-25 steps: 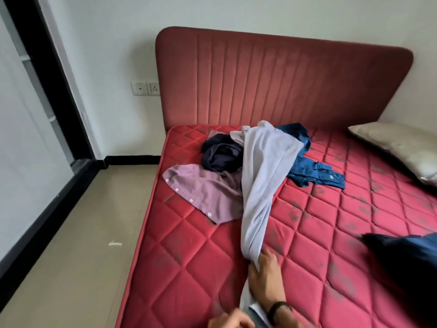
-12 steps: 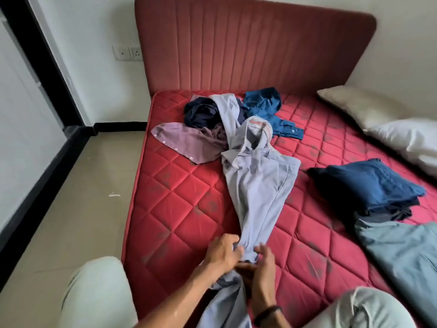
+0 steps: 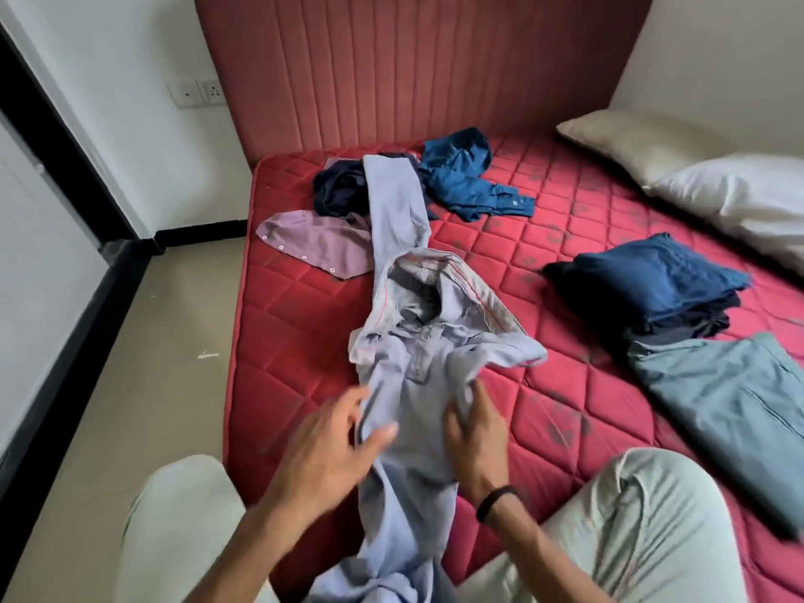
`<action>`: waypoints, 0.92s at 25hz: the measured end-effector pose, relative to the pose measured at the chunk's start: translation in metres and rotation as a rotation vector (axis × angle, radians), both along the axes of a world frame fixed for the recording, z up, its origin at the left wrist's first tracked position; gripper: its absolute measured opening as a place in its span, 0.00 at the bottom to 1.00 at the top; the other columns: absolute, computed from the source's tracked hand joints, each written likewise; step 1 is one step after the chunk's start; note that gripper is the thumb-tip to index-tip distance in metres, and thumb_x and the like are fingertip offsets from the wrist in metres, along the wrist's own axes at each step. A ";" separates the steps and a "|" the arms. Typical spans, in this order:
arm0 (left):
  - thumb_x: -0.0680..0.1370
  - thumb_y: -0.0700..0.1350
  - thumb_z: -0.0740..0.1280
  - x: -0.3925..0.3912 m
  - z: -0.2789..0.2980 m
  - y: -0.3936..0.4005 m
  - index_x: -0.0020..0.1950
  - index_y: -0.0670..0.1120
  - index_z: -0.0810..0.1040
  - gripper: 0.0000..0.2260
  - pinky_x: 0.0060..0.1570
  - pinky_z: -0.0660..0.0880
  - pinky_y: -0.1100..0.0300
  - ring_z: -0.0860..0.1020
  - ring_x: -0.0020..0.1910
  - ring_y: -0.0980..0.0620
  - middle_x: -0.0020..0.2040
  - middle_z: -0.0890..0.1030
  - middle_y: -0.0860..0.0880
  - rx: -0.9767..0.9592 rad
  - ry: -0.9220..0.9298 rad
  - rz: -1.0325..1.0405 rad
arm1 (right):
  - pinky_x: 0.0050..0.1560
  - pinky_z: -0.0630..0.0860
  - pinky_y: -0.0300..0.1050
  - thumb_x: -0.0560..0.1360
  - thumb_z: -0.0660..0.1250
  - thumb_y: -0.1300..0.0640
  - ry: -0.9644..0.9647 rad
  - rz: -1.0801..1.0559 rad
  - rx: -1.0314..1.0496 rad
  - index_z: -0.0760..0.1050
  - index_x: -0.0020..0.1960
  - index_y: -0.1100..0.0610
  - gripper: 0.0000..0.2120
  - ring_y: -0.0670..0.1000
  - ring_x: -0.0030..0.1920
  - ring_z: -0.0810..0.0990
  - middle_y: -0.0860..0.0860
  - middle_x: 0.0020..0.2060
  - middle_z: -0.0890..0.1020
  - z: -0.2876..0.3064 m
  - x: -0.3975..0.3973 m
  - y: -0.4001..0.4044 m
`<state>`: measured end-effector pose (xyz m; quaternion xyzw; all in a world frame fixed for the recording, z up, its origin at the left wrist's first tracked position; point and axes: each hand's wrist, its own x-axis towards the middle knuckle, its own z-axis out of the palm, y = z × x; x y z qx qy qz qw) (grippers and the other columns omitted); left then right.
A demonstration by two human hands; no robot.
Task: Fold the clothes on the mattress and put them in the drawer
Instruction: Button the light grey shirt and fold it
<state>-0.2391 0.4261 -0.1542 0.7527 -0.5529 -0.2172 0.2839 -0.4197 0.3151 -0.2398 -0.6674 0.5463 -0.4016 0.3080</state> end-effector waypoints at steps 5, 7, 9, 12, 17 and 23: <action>0.75 0.53 0.76 -0.029 0.005 -0.106 0.59 0.44 0.80 0.19 0.55 0.73 0.54 0.81 0.57 0.46 0.52 0.84 0.44 -0.061 0.086 0.081 | 0.37 0.70 0.44 0.77 0.67 0.48 0.132 0.617 0.055 0.68 0.73 0.46 0.25 0.51 0.38 0.81 0.46 0.40 0.82 0.019 0.031 0.064; 0.76 0.50 0.72 -0.001 0.004 -0.110 0.49 0.40 0.82 0.12 0.47 0.75 0.50 0.82 0.47 0.45 0.45 0.84 0.39 -0.131 0.042 0.074 | 0.41 0.77 0.42 0.76 0.73 0.48 -0.061 0.549 0.088 0.72 0.70 0.44 0.24 0.45 0.42 0.82 0.42 0.45 0.82 0.029 0.012 0.050; 0.75 0.50 0.69 0.031 0.036 -0.110 0.51 0.41 0.83 0.14 0.45 0.76 0.52 0.77 0.42 0.57 0.42 0.84 0.41 -0.243 0.004 -0.148 | 0.52 0.79 0.48 0.73 0.77 0.48 -0.108 0.275 -0.158 0.73 0.70 0.46 0.28 0.46 0.53 0.81 0.44 0.57 0.80 0.055 -0.005 0.012; 0.77 0.52 0.65 0.054 0.133 -0.098 0.48 0.35 0.80 0.19 0.45 0.76 0.55 0.75 0.42 0.61 0.43 0.82 0.41 -0.282 -0.156 -0.560 | 0.64 0.73 0.50 0.66 0.83 0.46 0.092 0.505 -0.455 0.73 0.72 0.51 0.38 0.50 0.64 0.76 0.45 0.65 0.77 0.167 0.000 -0.056; 0.78 0.45 0.71 0.079 0.317 -0.049 0.59 0.37 0.83 0.14 0.59 0.79 0.46 0.84 0.58 0.41 0.56 0.86 0.41 -0.355 -0.266 -0.639 | 0.51 0.82 0.47 0.65 0.84 0.44 0.391 1.115 -0.191 0.83 0.50 0.53 0.20 0.43 0.46 0.85 0.43 0.45 0.87 0.328 0.062 -0.074; 0.67 0.43 0.71 0.105 0.465 0.016 0.47 0.31 0.79 0.16 0.51 0.74 0.49 0.77 0.45 0.47 0.45 0.81 0.41 -0.610 -0.107 -0.150 | 0.70 0.71 0.69 0.73 0.78 0.50 -0.234 1.455 0.048 0.73 0.72 0.58 0.32 0.62 0.69 0.78 0.58 0.69 0.79 0.398 0.096 -0.021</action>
